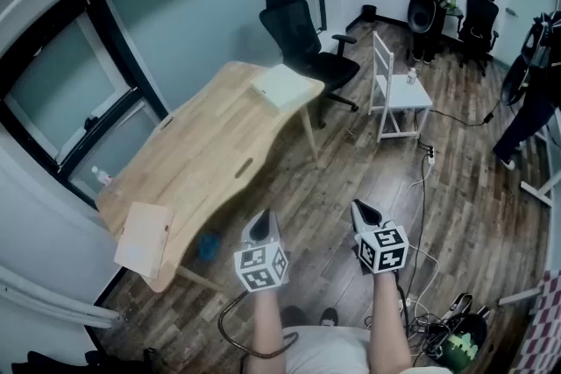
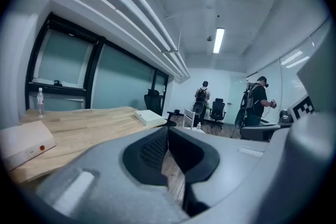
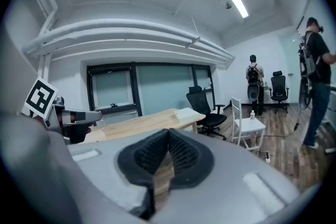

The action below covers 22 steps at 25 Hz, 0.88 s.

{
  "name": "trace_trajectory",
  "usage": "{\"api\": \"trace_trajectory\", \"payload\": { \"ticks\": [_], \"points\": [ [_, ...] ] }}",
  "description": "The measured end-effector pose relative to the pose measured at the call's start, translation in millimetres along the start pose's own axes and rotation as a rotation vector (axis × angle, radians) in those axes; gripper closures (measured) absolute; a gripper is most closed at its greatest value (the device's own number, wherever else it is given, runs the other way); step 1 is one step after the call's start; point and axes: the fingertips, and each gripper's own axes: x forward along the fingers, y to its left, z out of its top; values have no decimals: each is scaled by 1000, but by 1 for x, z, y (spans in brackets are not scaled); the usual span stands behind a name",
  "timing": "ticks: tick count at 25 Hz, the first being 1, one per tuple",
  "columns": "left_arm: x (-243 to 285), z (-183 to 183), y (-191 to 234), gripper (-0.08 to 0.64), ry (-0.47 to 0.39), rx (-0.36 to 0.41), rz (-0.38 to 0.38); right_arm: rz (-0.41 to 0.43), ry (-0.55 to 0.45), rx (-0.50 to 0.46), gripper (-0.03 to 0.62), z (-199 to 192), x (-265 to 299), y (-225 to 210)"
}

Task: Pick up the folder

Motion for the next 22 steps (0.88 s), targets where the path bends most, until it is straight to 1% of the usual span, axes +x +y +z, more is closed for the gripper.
{"api": "trace_trajectory", "payload": {
  "ticks": [4, 6, 8, 13, 16, 19, 22],
  "points": [
    [1, 2, -17, 551, 7, 73, -31, -17, -21, 18, 591, 5, -3, -10],
    [3, 3, -20, 551, 15, 113, -40, -17, -26, 30, 591, 6, 0, -12],
    [6, 2, -19, 551, 23, 131, -46, -18, -25, 39, 591, 4, 4, -13],
    [24, -5, -8, 551, 52, 127, -42, -16, -42, 66, 591, 4, 21, -18],
    [43, -7, -1, 551, 65, 120, -44, 3, -20, 65, 591, 1, 41, -22],
    [69, -2, 12, 551, 68, 116, -39, 15, 2, 70, 591, 2, 68, -28],
    [99, 12, 26, 551, 64, 104, -33, 19, 10, 91, 591, 14, 99, -36]
  ]
}}
